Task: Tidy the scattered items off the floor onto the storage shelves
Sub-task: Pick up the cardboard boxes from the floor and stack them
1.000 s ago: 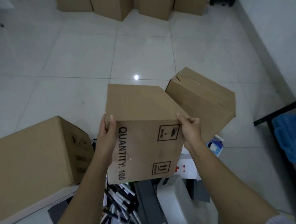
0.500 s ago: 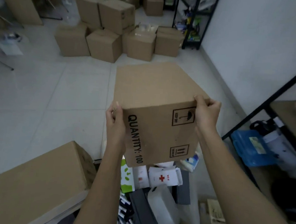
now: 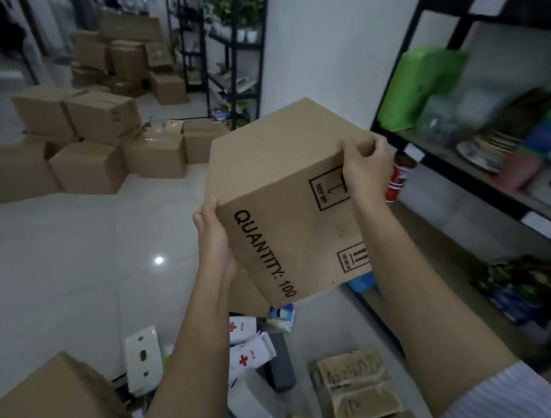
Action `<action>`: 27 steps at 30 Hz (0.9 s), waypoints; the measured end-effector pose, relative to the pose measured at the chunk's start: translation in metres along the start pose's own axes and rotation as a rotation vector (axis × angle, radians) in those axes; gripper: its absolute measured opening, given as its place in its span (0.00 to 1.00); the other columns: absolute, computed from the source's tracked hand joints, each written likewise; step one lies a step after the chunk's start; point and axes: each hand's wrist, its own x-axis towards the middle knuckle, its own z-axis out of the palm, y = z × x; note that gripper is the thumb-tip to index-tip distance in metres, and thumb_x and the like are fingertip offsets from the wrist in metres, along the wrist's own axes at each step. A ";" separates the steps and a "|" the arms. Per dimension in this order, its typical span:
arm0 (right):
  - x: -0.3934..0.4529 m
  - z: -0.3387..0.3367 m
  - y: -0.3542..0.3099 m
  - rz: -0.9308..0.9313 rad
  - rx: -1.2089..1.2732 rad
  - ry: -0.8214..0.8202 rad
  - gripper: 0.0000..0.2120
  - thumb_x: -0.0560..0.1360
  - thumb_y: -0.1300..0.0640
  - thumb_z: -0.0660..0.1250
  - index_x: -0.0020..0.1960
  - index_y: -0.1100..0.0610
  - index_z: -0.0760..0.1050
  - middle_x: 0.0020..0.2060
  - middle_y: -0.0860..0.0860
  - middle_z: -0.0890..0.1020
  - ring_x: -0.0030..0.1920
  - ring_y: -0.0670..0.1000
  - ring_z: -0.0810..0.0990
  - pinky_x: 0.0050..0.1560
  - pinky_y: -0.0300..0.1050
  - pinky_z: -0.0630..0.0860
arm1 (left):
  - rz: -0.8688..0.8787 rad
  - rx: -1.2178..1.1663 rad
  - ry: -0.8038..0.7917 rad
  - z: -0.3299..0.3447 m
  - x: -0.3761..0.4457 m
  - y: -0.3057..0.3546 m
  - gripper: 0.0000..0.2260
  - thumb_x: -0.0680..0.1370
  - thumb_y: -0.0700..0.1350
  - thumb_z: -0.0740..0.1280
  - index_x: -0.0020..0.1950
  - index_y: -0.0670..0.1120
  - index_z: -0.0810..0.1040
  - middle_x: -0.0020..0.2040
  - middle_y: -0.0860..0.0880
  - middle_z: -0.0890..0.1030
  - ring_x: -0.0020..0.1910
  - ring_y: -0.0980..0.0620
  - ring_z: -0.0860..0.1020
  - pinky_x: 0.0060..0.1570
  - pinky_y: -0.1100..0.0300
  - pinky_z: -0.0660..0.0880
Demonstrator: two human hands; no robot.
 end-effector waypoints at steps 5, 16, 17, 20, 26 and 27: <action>-0.003 -0.085 -0.025 -0.075 -0.072 0.103 0.19 0.72 0.45 0.68 0.59 0.52 0.74 0.54 0.47 0.78 0.56 0.49 0.76 0.61 0.49 0.72 | -0.065 -0.004 -0.113 0.042 -0.054 -0.004 0.14 0.79 0.58 0.62 0.61 0.54 0.69 0.61 0.45 0.77 0.58 0.46 0.77 0.60 0.44 0.75; -0.071 -0.275 -0.072 -0.248 -0.304 0.277 0.21 0.70 0.41 0.67 0.59 0.49 0.74 0.58 0.46 0.78 0.62 0.52 0.73 0.66 0.58 0.64 | -0.239 -0.135 -0.461 0.081 -0.234 -0.051 0.14 0.80 0.52 0.57 0.57 0.47 0.77 0.47 0.47 0.83 0.48 0.50 0.79 0.47 0.54 0.75; -0.081 -0.295 -0.078 -0.257 -0.339 0.289 0.20 0.71 0.42 0.67 0.60 0.48 0.74 0.58 0.46 0.78 0.63 0.52 0.71 0.68 0.61 0.61 | -0.267 -0.161 -0.486 0.084 -0.256 -0.057 0.14 0.81 0.52 0.56 0.56 0.47 0.77 0.48 0.47 0.83 0.48 0.50 0.79 0.47 0.53 0.75; -0.113 -0.360 -0.095 -0.299 -0.425 0.325 0.19 0.72 0.41 0.67 0.60 0.47 0.73 0.55 0.43 0.77 0.63 0.50 0.71 0.69 0.59 0.58 | -0.364 -0.209 -0.550 0.094 -0.318 -0.077 0.12 0.80 0.51 0.56 0.55 0.47 0.77 0.50 0.45 0.82 0.49 0.47 0.77 0.46 0.52 0.73; -0.172 -0.491 -0.117 -0.372 -0.562 0.423 0.23 0.69 0.29 0.66 0.54 0.43 0.70 0.50 0.39 0.75 0.58 0.47 0.73 0.69 0.64 0.59 | -0.592 -0.346 -0.736 0.119 -0.437 -0.122 0.17 0.81 0.48 0.57 0.68 0.44 0.72 0.60 0.42 0.80 0.60 0.44 0.76 0.57 0.50 0.73; -0.181 -0.513 -0.119 -0.385 -0.596 0.454 0.21 0.69 0.29 0.66 0.52 0.42 0.69 0.49 0.39 0.75 0.57 0.47 0.74 0.69 0.64 0.60 | -0.628 -0.369 -0.766 0.123 -0.456 -0.130 0.18 0.81 0.47 0.57 0.70 0.44 0.72 0.61 0.42 0.79 0.62 0.43 0.75 0.59 0.48 0.73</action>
